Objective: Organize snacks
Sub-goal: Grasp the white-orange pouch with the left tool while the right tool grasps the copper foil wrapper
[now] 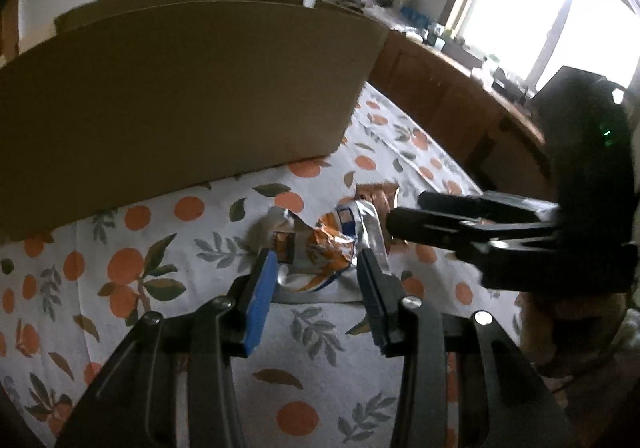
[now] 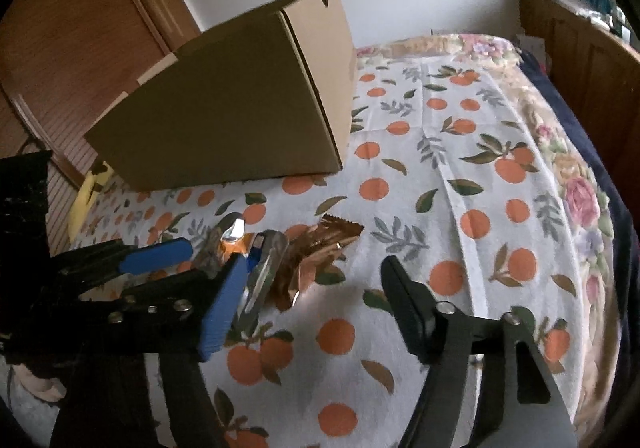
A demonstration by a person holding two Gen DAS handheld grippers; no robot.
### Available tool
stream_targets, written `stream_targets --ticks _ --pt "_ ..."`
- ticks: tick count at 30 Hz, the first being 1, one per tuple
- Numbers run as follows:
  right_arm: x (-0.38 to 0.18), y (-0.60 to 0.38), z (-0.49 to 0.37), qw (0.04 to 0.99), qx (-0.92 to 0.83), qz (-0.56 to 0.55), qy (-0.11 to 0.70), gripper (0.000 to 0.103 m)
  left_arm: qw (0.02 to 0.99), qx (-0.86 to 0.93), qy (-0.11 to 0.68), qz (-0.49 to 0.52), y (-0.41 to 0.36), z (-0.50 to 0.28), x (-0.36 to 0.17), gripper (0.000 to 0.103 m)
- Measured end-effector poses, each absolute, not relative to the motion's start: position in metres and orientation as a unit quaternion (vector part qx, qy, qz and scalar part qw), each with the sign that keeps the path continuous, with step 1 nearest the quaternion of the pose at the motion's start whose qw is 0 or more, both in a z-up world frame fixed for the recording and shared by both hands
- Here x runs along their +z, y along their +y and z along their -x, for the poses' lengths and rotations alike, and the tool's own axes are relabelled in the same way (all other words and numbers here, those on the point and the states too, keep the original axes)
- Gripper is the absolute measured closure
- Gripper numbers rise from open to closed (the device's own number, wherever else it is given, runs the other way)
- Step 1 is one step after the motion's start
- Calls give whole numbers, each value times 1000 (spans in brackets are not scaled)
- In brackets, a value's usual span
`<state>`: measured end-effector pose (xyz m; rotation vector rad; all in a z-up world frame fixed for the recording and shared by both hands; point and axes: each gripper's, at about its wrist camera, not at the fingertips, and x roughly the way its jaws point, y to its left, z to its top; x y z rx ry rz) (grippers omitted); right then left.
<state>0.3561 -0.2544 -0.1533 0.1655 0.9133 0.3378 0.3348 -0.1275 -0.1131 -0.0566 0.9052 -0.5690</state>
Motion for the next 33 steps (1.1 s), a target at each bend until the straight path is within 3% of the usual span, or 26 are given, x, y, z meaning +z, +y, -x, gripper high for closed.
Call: stream_targets --ticks 4,10,21,24,26,33 --pt "-158 -251 -366 878 156 -73 446 62 857 -261 443 32 -128 -342 -117 62" --pt "-160 -250 -369 871 180 -76 450 79 863 -252 438 25 -132 -341 -121 62" --pt "-162 -239 -362 877 177 -28 446 83 862 -253 440 11 -139 -356 -120 60" --pt "-163 -239 -361 877 178 -28 445 83 857 -262 442 21 -140 -359 -126 53" --pt "-163 -240 -361 877 180 -27 445 83 858 -271 436 5 -146 -355 -127 41" --pt "-162 -239 -362 876 184 -30 445 83 864 -249 434 -53 -162 -352 -129 40"
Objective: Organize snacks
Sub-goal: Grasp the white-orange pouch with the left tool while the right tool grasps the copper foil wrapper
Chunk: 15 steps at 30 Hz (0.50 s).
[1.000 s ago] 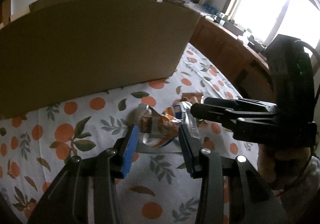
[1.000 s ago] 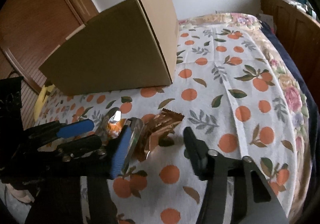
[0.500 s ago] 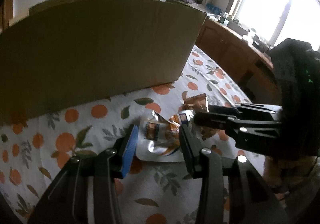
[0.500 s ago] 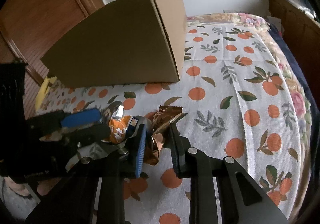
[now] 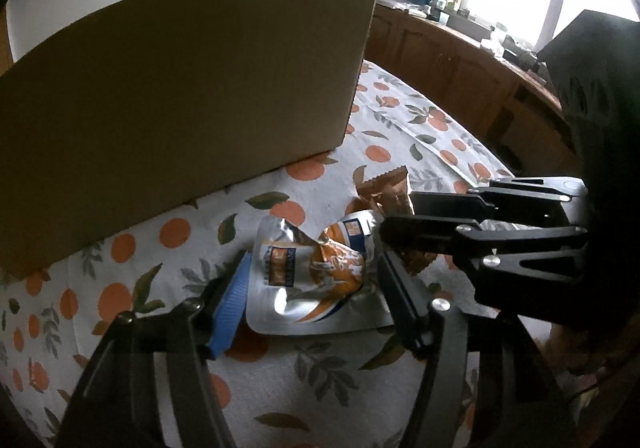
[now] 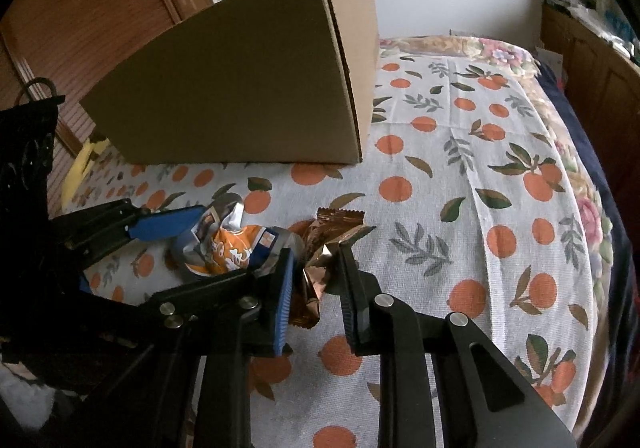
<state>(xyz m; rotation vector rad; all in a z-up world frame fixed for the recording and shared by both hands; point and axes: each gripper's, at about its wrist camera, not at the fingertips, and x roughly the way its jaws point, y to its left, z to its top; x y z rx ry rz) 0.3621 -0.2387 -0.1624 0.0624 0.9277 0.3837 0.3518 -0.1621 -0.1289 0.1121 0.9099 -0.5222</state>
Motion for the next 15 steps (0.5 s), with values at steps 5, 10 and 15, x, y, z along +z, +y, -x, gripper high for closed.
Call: stream_targets --ticks 5,10,15 --pt "-161 -242 -363 874 188 -33 447 84 865 -239 431 -89 -171 -348 -130 38" --pt "-161 -244 -363 873 192 -31 446 84 868 -240 430 -70 -164 -349 -129 48" --pt "-161 -245 -362 875 192 -31 442 84 868 -250 426 -46 -155 -345 -126 55"
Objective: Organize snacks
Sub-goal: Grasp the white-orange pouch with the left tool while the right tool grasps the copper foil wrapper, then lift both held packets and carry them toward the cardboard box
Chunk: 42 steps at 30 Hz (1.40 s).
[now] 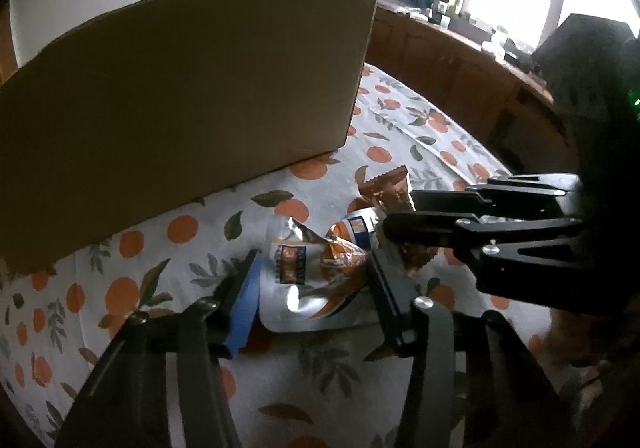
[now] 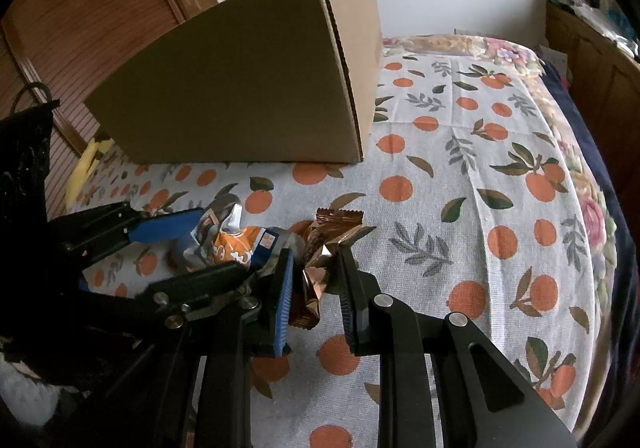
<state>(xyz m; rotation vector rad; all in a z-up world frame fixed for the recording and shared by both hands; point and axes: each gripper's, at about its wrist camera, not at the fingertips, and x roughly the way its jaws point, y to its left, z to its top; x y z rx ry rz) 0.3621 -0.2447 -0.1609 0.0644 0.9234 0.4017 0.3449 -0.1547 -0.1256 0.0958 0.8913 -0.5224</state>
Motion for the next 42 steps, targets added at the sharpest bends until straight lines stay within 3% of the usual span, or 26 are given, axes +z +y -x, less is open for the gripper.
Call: stream_targets --ticks 3,7,8,14,27,42 --pt "-160 -244 -360 878 189 -27 439 85 871 -255 417 -44 -149 -337 -120 62" --pt "-161 -247 -360 878 190 -34 438 87 878 -265 399 -27 -141 -327 -102 92" --pt "-161 -247 -360 877 193 -35 438 87 876 -270 398 -21 -139 -327 -100 93" --pt "-162 -243 -360 879 190 -28 437 87 868 -297 398 11 -137 -321 -94 94" --pt "-152 -247 -353 884 200 -44 421 90 886 -289 361 -41 -143 -301 -70 103" --pt "-85 -221 -337 905 220 -14 364 90 912 -266 308 -52 -108 -290 -10 103"
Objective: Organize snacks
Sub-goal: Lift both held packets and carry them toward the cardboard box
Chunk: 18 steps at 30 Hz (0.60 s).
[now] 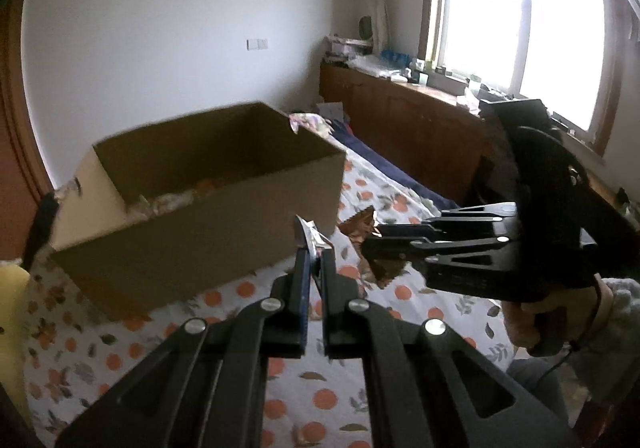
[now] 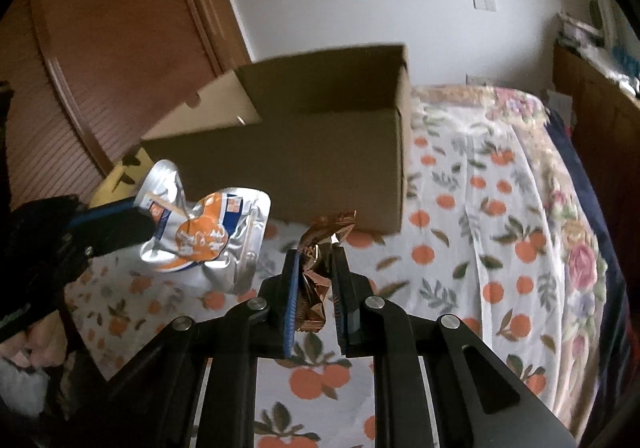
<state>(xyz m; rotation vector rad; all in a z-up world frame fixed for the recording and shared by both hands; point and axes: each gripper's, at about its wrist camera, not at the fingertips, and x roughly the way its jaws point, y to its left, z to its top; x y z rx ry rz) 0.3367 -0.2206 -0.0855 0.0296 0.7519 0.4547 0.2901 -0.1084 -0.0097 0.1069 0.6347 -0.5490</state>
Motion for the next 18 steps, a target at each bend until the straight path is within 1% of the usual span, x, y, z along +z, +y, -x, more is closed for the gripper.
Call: stream_targets --ticks 10,18 --pt "-35 -192 -364 914 242 2 325 90 930 -234 277 -61 -73 -321 33 103" --pt "-11 -168 -395 917 250 13 312 90 942 -206 257 -66 -47 -357 59 103"
